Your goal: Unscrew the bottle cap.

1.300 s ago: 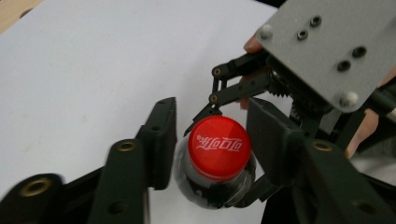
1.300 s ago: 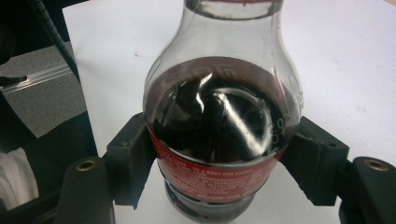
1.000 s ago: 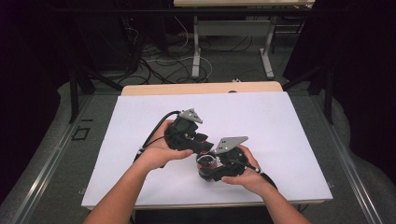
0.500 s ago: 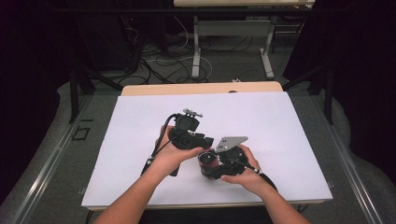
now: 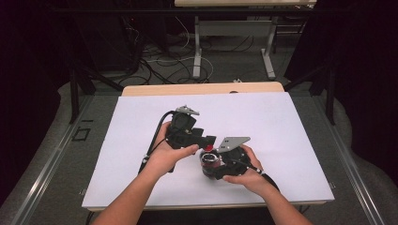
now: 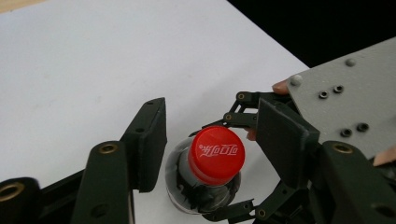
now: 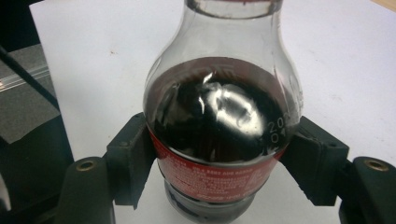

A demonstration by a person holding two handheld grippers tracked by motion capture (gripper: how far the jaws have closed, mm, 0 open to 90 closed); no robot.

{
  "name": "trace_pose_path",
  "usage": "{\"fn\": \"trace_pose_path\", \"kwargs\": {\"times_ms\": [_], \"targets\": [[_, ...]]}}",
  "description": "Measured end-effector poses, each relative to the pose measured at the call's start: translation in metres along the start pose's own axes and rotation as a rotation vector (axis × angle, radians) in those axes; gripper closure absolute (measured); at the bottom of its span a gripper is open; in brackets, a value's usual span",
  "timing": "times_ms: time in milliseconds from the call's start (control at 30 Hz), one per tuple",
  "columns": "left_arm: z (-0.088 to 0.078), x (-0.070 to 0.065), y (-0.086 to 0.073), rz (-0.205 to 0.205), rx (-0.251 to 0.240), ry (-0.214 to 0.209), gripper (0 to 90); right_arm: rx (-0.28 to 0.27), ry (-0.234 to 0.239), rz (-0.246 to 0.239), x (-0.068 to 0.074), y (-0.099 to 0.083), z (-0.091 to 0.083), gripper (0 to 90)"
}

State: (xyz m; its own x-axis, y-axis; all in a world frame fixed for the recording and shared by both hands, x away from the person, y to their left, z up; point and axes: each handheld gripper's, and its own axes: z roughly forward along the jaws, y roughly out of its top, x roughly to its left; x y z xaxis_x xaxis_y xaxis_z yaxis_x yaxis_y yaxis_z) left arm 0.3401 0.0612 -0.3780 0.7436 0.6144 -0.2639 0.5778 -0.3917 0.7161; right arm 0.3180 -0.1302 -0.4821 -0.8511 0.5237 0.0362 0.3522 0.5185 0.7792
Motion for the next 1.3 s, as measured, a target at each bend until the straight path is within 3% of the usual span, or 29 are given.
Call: {"fn": "trace_pose_path", "kwargs": {"times_ms": [33,133,233,300,333,433,467,533,733,767,900,933,1133,1200,1267,1300], "targets": [[-0.001,0.001,0.000,0.008,-0.005,-0.016,41.7,-0.005,0.002,0.005,0.000,0.000,0.000,30.3],[-0.004,0.004,-0.001,0.085,-0.003,-0.068,41.5,0.002,0.029,-0.009,-0.001,0.000,-0.002,30.3],[-0.003,0.006,-0.003,0.158,0.015,-0.109,43.0,-0.009,0.050,-0.003,-0.001,0.000,-0.001,30.3],[-0.001,0.009,-0.004,0.200,0.065,-0.156,44.8,-0.007,0.068,-0.003,-0.001,0.000,-0.001,30.3],[0.003,0.009,-0.005,0.219,0.057,-0.154,46.2,-0.001,0.077,-0.007,0.000,0.000,-0.001,30.3],[0.006,0.011,-0.007,0.243,0.085,-0.180,50.4,-0.002,0.093,-0.014,0.001,0.000,-0.001,30.3],[0.008,0.010,-0.008,0.244,0.063,-0.172,51.2,0.004,0.103,-0.014,0.001,0.001,-0.002,30.3],[0.008,0.011,-0.007,0.251,0.069,-0.199,58.2,0.010,0.116,-0.022,0.002,0.000,-0.001,30.3],[0.006,0.010,-0.006,0.267,0.086,-0.189,62.2,0.002,0.104,-0.029,0.004,0.000,0.000,30.3],[0.006,0.009,-0.006,0.260,0.082,-0.184,62.2,0.002,0.104,-0.029,0.004,0.000,0.000,30.3],[0.006,0.004,-0.006,0.160,0.080,-0.112,62.4,-0.003,0.069,-0.021,0.005,0.001,0.000,30.3],[0.006,0.001,-0.005,0.104,0.070,-0.091,62.4,-0.004,0.056,-0.017,0.006,0.001,0.000,30.3],[0.008,-0.008,-0.001,-0.035,0.099,0.033,62.4,0.002,0.001,-0.022,0.006,0.001,0.000,30.3],[0.010,-0.012,0.000,-0.102,0.078,0.066,62.5,0.004,-0.008,-0.013,0.007,0.001,0.000,30.3],[0.011,-0.014,0.000,-0.130,0.083,0.091,62.5,-0.001,-0.028,-0.020,0.007,0.001,0.001,30.3],[0.011,-0.015,0.001,-0.121,0.086,0.101,62.5,-0.001,-0.028,-0.020,0.007,0.001,0.001,30.3]]}}
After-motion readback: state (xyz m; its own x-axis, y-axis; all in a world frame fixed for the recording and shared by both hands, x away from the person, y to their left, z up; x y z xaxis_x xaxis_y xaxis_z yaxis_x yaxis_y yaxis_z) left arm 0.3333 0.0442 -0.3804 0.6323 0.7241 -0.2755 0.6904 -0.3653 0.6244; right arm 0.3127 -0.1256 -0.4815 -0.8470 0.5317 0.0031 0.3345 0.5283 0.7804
